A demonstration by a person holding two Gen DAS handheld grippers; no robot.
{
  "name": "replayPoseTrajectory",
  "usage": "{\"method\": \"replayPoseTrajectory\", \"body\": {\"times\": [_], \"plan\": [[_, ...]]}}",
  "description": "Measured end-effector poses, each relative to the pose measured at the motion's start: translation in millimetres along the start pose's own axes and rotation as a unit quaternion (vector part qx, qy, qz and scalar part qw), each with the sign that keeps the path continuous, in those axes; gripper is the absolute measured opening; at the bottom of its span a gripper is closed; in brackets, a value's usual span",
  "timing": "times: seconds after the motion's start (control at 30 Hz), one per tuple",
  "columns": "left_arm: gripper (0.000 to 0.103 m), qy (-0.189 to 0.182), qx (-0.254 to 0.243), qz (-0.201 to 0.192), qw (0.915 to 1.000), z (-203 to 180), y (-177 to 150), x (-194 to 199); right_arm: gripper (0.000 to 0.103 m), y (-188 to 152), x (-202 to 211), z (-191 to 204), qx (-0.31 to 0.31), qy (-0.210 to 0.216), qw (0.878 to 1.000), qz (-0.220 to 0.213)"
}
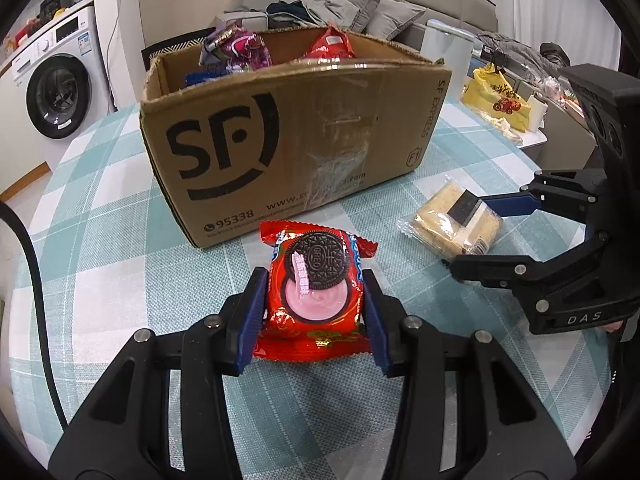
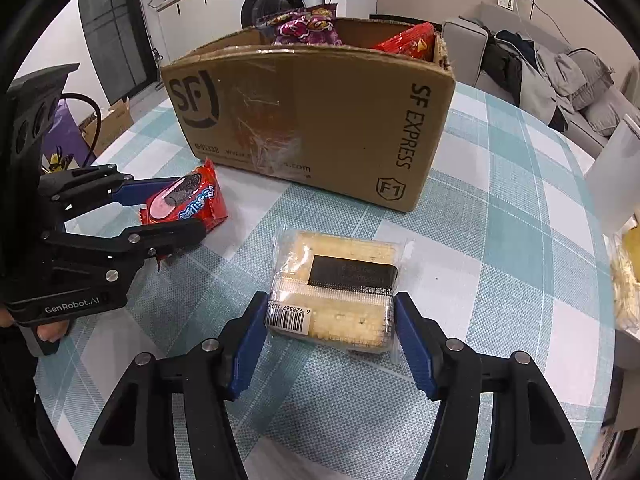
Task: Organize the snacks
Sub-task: 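Grasp the wrapped cake with the right gripper while the left grasps the red Oreo pack, then lift both packs and lower them into the box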
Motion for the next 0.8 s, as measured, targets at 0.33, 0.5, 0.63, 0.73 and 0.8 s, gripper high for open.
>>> {"method": "replayPoseTrajectory", "body": {"times": [0.33, 0.5, 0.63, 0.73, 0.8], "plan": [[0.042, -0.01, 0.012, -0.026, 0.9995, 4, 9, 22, 0.063, 11, 25, -1, -0.007, 0.005, 0.999, -0.04], [0.042, -0.014, 0.017, -0.047, 0.9986, 4, 16, 41, 0.063, 19, 46, -1, -0.01, 0.005, 0.998, -0.069], [0.042, -0.018, 0.024, -0.063, 0.9976, 5, 22, 58, 0.063, 24, 58, 1, -0.013, 0.001, 0.996, -0.087], [0.042, -0.019, 0.026, -0.075, 0.9967, 5, 27, 70, 0.063, 29, 66, 0, -0.022, 0.004, 0.995, -0.101], [0.042, -0.017, 0.027, -0.083, 0.9961, 6, 32, 78, 0.063, 32, 71, 1, -0.027, 0.003, 0.994, -0.108]]}}
Point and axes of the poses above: each gripper's, at about its wrist camera, not at the fingertips, and x roughly against the way its jaws point, z to its left, y to its top, the point moved 6 cm from there along -x, roughly the way its jaws point, and after that the axes turned 9 degrees about x, right-handed, at the moved point
